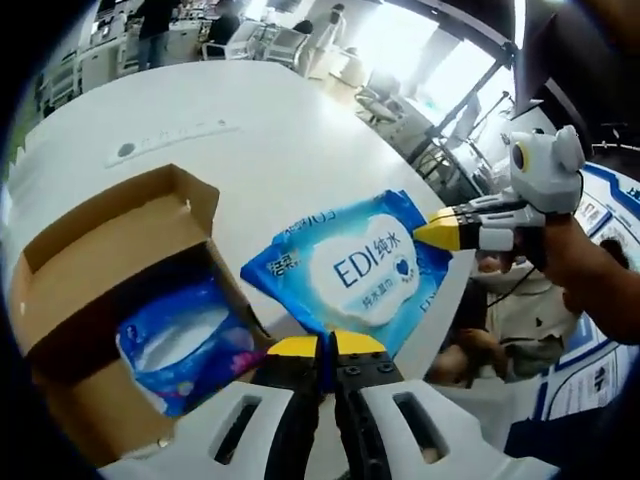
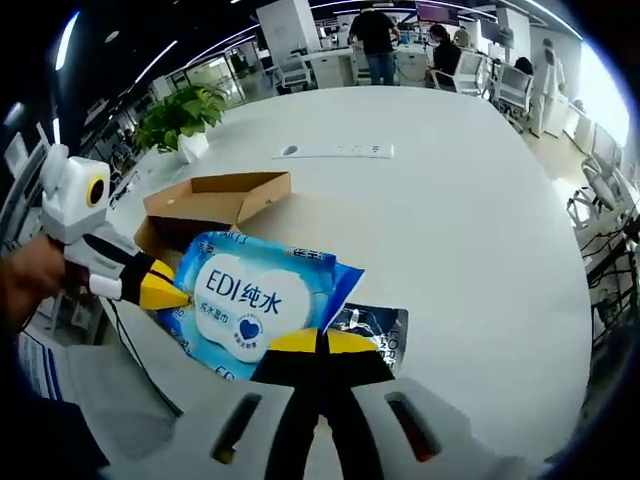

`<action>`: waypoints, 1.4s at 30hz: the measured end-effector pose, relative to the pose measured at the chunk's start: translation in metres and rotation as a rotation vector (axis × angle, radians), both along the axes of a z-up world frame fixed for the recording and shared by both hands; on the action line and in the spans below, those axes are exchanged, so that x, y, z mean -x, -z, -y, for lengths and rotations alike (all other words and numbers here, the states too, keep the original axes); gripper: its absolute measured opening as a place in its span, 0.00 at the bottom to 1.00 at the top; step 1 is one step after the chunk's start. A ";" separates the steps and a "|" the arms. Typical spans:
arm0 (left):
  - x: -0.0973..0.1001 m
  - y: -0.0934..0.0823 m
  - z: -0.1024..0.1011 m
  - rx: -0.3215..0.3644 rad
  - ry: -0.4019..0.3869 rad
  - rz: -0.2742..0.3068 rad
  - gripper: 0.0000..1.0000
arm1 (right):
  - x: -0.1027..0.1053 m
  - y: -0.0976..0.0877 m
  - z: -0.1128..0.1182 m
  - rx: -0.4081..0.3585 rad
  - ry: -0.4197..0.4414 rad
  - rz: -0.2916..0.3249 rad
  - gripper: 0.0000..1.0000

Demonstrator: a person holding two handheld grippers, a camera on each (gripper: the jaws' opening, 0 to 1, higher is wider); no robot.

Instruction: Operate the shoe box by opening the lid, removing the specified soft item, and placing it in the target area until the item is outside and the box remains undamaged.

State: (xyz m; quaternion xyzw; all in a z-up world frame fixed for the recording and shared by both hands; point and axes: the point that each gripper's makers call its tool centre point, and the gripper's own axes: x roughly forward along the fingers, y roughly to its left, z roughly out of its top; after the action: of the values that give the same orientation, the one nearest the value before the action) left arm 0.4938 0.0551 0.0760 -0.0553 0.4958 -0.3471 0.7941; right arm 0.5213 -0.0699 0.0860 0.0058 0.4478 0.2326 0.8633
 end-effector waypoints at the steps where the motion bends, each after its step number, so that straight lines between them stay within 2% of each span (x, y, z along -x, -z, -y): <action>1: 0.000 0.002 0.002 -0.002 0.004 -0.001 0.00 | 0.001 0.001 0.001 0.000 0.002 -0.001 0.00; 22: 0.005 0.042 0.045 -0.019 0.069 -0.048 0.00 | 0.003 0.046 0.044 0.008 0.047 -0.054 0.00; 35: 0.005 0.068 0.053 -0.051 0.093 -0.082 0.00 | 0.003 0.076 0.051 0.012 0.047 -0.094 0.00; 42: 0.003 0.077 0.056 -0.059 0.100 -0.089 0.00 | 0.000 0.084 0.053 0.008 0.048 -0.105 0.00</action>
State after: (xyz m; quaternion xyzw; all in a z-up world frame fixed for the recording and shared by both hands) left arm 0.4912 -0.0006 -0.0007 -0.0224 0.5427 -0.3687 0.7543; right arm 0.5212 -0.1232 0.0017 0.0251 0.4933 0.2095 0.8439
